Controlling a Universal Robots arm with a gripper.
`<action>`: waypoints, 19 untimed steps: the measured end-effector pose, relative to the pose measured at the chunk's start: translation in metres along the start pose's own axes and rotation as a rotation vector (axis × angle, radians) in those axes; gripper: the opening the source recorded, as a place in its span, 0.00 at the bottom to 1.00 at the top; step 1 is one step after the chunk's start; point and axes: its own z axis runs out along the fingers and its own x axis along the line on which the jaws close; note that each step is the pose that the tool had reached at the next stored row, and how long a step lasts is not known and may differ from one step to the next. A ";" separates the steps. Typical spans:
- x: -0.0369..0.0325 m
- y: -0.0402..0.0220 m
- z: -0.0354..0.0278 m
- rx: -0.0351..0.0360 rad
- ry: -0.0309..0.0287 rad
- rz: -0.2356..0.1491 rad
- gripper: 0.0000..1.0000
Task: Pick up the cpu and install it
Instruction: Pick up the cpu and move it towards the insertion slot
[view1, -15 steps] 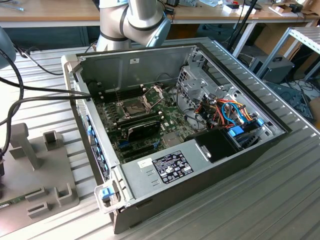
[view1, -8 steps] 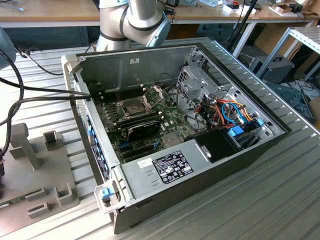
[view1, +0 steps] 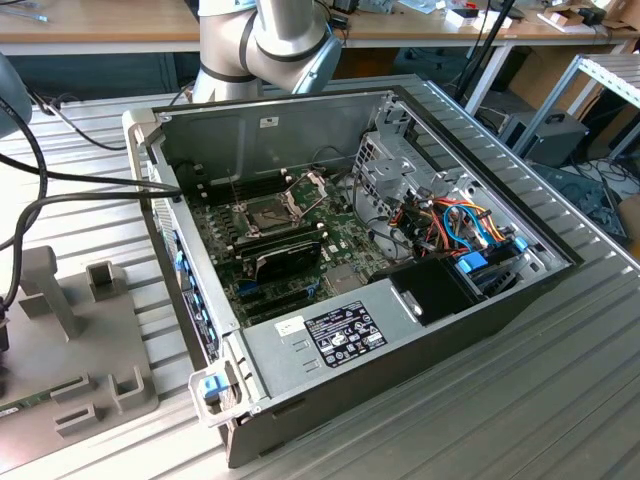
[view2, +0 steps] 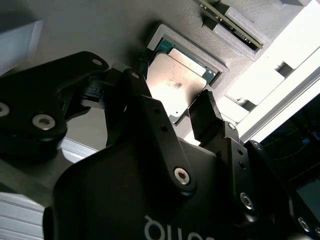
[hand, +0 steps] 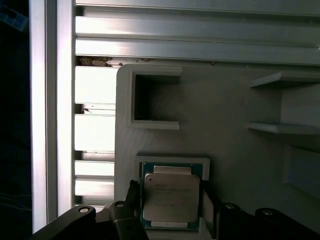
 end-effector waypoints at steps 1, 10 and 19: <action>0.0000 0.0000 -0.0001 0.0001 0.0001 0.000 0.60; -0.0014 0.0000 0.0003 0.0001 0.0001 0.000 0.60; -0.0014 0.0000 0.0004 0.0001 0.0002 0.000 0.55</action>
